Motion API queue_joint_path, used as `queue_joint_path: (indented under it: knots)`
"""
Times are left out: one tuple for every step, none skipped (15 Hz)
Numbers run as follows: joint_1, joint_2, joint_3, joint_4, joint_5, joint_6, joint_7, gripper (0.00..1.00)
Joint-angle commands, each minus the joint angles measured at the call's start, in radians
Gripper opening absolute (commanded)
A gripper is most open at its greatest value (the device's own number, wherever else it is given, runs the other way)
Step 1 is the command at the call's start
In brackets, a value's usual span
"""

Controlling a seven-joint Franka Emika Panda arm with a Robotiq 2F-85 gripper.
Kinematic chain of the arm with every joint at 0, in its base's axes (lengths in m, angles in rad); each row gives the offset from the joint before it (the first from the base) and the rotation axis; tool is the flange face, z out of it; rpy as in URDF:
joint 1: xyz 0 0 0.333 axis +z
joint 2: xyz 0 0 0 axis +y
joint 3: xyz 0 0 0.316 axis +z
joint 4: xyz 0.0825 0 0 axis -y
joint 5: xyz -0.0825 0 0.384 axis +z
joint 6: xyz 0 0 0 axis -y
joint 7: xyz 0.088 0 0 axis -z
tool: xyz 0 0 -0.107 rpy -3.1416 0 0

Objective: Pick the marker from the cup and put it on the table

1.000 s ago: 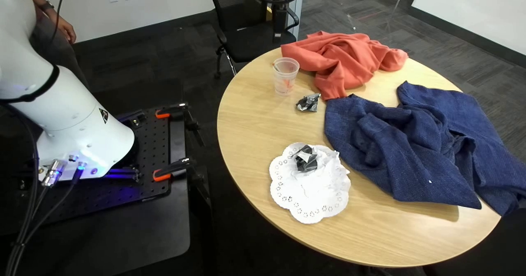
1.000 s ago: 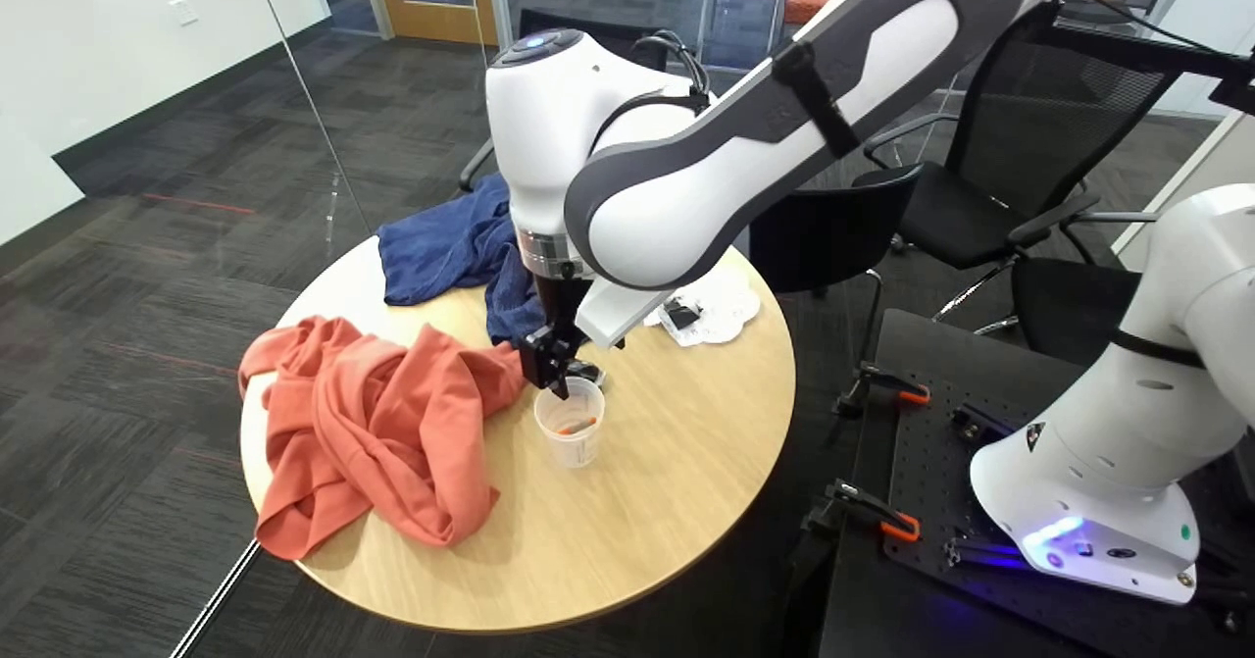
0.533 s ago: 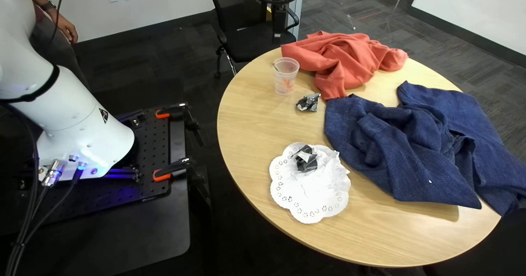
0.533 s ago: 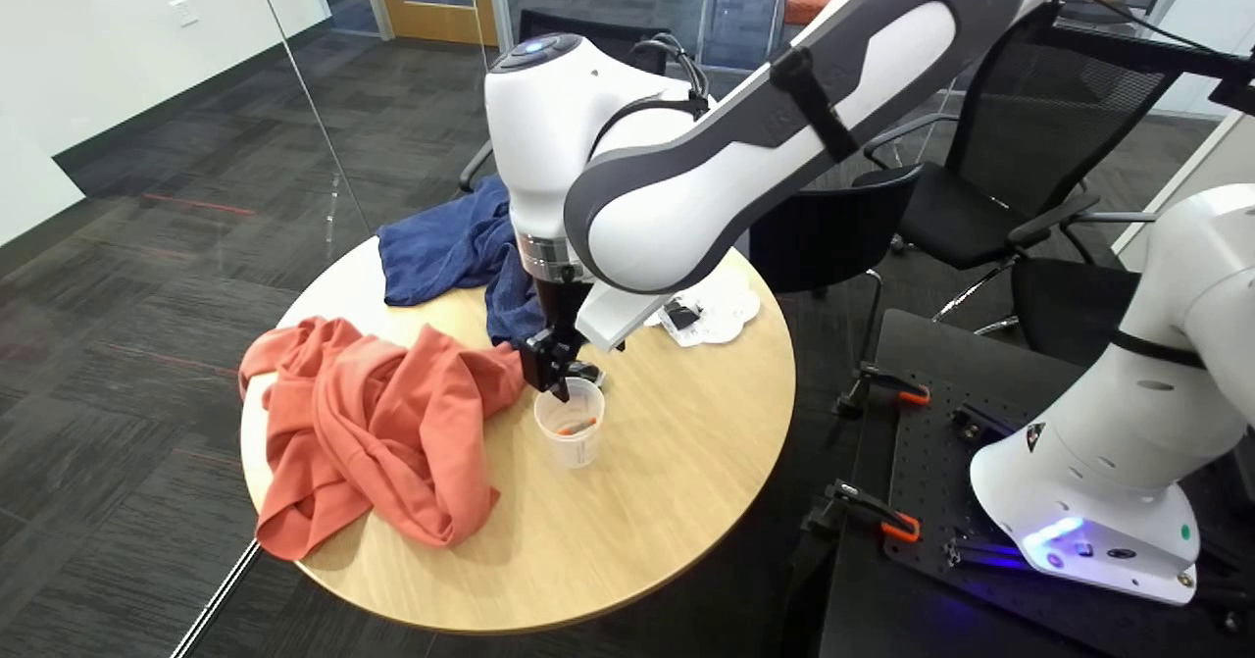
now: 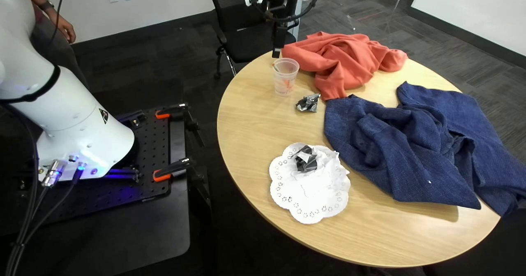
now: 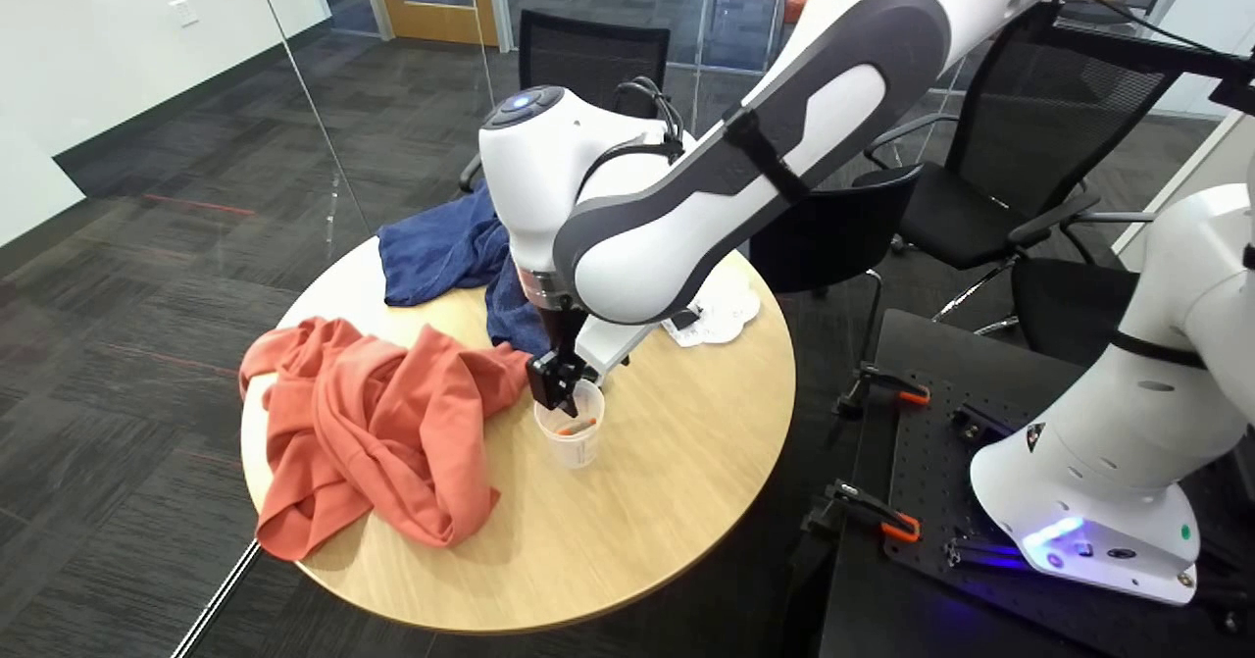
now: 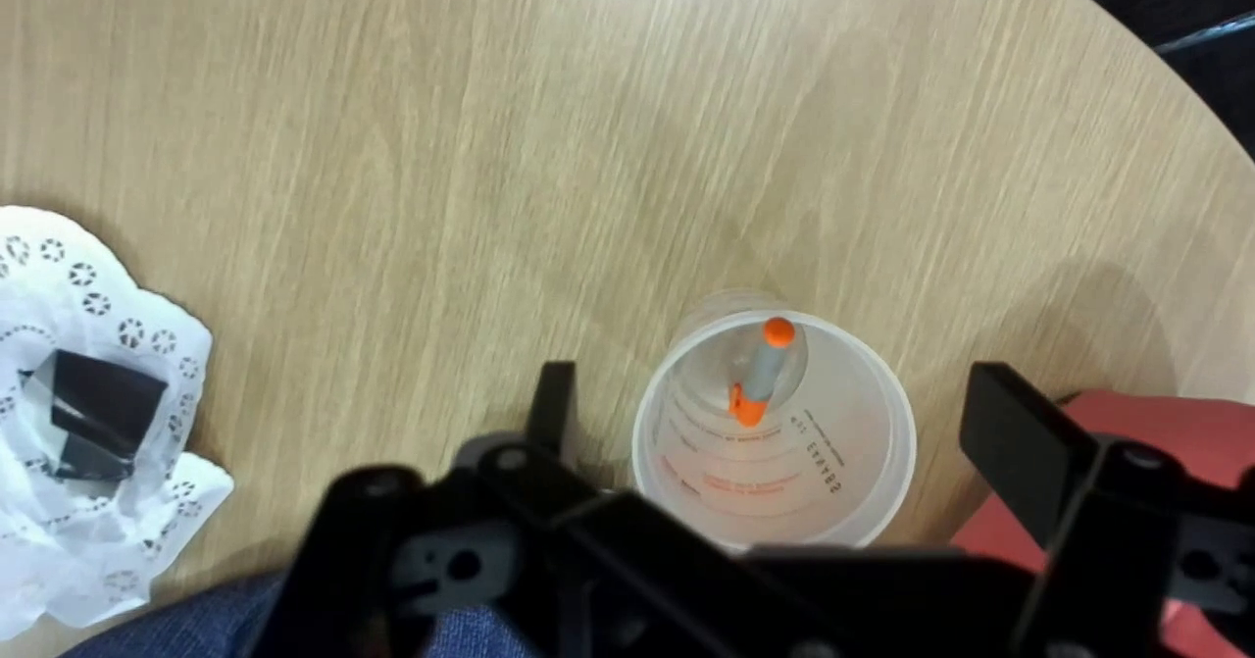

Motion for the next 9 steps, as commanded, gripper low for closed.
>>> queue_joint_path:
  knots:
    - [0.018, 0.057, -0.032, 0.048, -0.021, 0.024, -0.018, 1.00]
    - [0.017, 0.069, -0.035, 0.058, -0.016, 0.030, -0.025, 1.00]
    - [0.017, 0.079, -0.037, 0.066, -0.011, 0.035, -0.032, 1.00]
    - [0.017, 0.088, -0.037, 0.074, -0.007, 0.037, -0.041, 1.00]
    - [0.019, 0.095, -0.039, 0.082, -0.006, 0.038, -0.044, 1.00]
    - [0.021, 0.102, -0.039, 0.090, -0.006, 0.036, -0.043, 1.00]
    - [0.022, 0.107, -0.039, 0.097, -0.005, 0.034, -0.044, 0.96]
    - [0.023, 0.111, -0.039, 0.103, -0.005, 0.032, -0.043, 0.88]
    - [0.025, 0.116, -0.039, 0.110, -0.005, 0.029, -0.043, 0.87]
